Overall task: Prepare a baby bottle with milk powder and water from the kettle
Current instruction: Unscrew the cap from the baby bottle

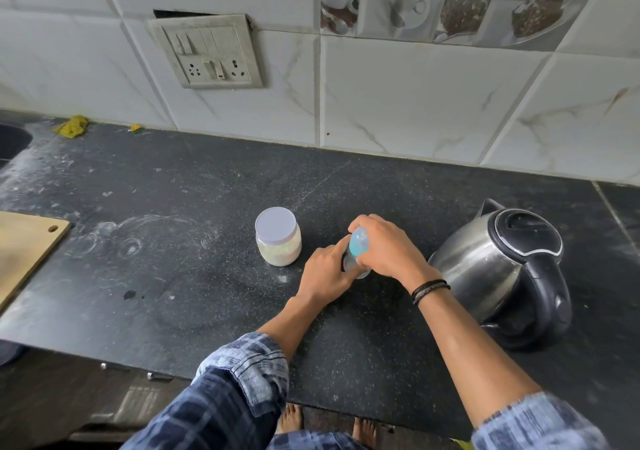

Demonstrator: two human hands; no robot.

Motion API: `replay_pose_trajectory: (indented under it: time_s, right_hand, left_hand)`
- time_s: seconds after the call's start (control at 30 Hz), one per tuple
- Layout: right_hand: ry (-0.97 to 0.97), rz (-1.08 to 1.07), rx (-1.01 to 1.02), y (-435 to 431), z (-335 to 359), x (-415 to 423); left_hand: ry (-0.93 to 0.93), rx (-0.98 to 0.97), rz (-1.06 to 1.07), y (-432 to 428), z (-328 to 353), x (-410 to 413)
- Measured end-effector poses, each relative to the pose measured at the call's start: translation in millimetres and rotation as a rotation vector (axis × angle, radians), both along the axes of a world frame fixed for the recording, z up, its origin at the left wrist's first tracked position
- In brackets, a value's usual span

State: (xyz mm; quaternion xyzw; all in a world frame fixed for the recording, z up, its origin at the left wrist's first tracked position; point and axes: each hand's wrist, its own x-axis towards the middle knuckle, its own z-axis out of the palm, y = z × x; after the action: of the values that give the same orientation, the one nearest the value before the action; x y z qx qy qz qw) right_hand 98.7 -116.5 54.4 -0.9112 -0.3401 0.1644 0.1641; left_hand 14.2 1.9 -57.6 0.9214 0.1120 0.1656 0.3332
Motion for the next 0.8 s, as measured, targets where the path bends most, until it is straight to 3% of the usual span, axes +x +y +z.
replay_pose_trajectory:
  time_s: [0.8]
  right_hand:
    - [-0.009,0.039,0.082,-1.2,9.9,3.7]
  left_hand:
    - [0.017,0.008,-0.013,-1.0,2.1,-0.6]
